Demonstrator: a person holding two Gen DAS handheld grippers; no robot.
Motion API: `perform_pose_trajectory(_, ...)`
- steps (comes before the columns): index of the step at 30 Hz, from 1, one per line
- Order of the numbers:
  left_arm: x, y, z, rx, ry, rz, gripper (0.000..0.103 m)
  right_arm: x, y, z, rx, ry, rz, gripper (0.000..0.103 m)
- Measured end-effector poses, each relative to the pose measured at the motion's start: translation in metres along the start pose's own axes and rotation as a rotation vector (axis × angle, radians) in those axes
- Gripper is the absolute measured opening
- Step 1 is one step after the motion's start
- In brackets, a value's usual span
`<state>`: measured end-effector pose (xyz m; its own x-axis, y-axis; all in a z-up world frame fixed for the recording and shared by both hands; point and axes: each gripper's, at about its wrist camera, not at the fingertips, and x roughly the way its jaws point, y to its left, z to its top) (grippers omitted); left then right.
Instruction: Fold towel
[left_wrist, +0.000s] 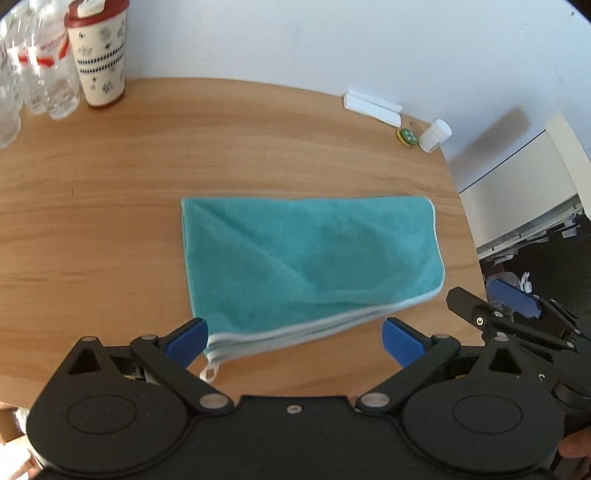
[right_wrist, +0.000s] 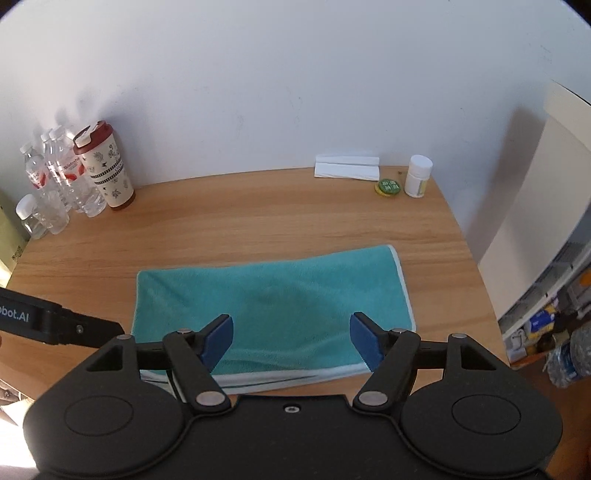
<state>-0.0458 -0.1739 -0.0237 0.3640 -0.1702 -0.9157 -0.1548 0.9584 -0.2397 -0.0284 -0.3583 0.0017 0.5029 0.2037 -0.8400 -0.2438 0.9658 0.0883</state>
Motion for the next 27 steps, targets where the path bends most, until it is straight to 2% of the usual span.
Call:
perform_pose_trajectory(3,-0.007,-0.005,-0.003,0.052,-0.02,0.047,0.102,-0.001,0.004,-0.002,0.007,0.007,-0.008,0.075)
perform_pose_trajectory(5,-0.011,-0.009,-0.004,0.08,-0.019,0.051,0.102,-0.001,0.005,-0.003,0.028,0.02,0.011,0.075)
perform_pose_trajectory(11,-0.021,-0.018,-0.005,0.139,-0.056,0.117,0.102,-0.004,0.01,-0.004,0.0,0.019,-0.011,0.075)
perform_pose_trajectory(27,-0.032,-0.019,0.001,0.141,-0.117,0.143,0.102,-0.001,0.013,-0.001,-0.019,0.041,-0.037,0.075)
